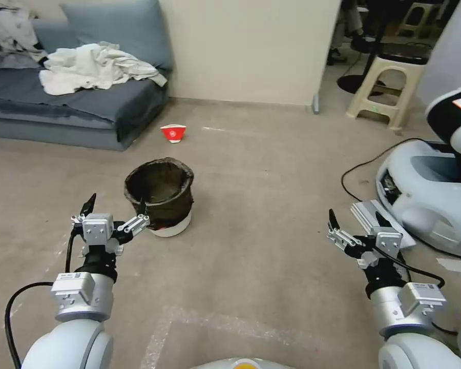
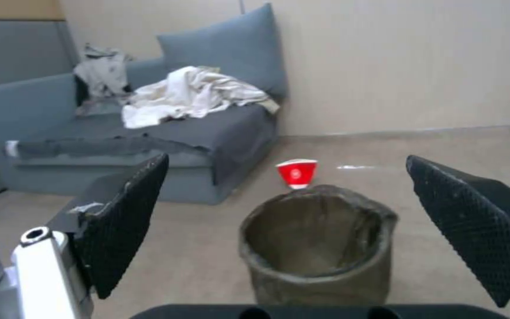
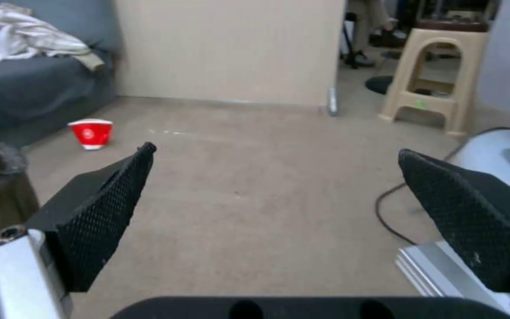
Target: Pick up the trash can from the floor.
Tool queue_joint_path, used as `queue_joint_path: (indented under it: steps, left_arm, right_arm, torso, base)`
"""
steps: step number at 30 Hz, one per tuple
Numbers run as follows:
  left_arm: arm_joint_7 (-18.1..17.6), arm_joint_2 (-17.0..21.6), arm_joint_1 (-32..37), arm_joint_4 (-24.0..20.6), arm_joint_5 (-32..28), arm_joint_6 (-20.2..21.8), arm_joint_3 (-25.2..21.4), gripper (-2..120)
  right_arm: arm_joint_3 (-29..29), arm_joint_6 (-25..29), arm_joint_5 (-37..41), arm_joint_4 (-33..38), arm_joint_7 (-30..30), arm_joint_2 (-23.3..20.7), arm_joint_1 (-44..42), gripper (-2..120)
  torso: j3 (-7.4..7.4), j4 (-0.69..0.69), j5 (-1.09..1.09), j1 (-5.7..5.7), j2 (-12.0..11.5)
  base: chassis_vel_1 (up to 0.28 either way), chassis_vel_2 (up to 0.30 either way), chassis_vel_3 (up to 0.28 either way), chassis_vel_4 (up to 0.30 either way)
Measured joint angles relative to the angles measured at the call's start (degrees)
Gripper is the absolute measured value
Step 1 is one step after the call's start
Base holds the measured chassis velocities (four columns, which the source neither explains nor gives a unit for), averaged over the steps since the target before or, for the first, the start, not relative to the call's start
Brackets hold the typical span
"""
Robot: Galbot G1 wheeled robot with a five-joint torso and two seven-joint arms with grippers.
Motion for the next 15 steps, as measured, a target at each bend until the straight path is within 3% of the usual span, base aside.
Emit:
queue_joint_path:
  steps: [15]
  left_arm:
    - [-0.35,0.00,-0.02,1.09,-0.16,-3.87,-0.06,100]
  right_arm:
    - [-0.16,0.66,1.56,0.05,1.36,0.12,-0.09,100]
  torso:
    - [0.00,0.02,0.00,0.00,0.00]
  base:
    - [0.101,0.103,0.095,0.099]
